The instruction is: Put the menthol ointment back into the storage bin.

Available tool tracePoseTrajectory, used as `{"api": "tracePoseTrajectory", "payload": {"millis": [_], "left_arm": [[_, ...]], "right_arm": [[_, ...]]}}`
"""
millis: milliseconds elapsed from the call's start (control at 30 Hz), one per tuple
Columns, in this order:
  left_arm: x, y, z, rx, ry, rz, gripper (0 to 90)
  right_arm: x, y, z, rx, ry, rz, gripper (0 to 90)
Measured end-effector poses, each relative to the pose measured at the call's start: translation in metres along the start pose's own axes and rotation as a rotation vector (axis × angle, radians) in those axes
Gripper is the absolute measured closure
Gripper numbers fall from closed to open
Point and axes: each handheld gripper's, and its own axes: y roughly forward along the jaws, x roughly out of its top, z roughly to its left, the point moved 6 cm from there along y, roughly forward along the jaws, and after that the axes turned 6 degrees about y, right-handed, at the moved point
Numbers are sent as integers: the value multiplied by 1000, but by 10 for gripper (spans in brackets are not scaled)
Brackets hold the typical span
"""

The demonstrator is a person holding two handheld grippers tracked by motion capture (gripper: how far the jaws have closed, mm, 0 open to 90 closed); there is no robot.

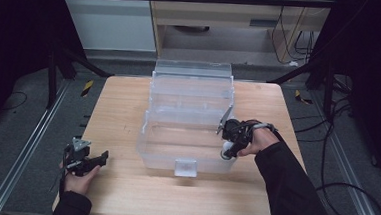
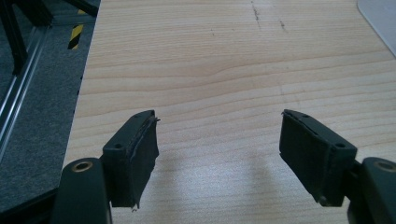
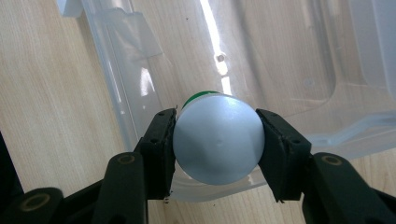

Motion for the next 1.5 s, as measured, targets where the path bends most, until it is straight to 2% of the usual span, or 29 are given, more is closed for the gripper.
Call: {"api": "tracePoseTrajectory", "payload": {"millis": [533,1033,1500], "left_arm": [[0,0,0,0,0,1,276],[0,0,0,0,-1,1,276],[0,0,0,-2,1,2,275]], "right_arm": [[-7,11,-1,14,19,17,501],[-7,19,1,26,17,28,500],[-7,22,1,18,13,40,496]]}}
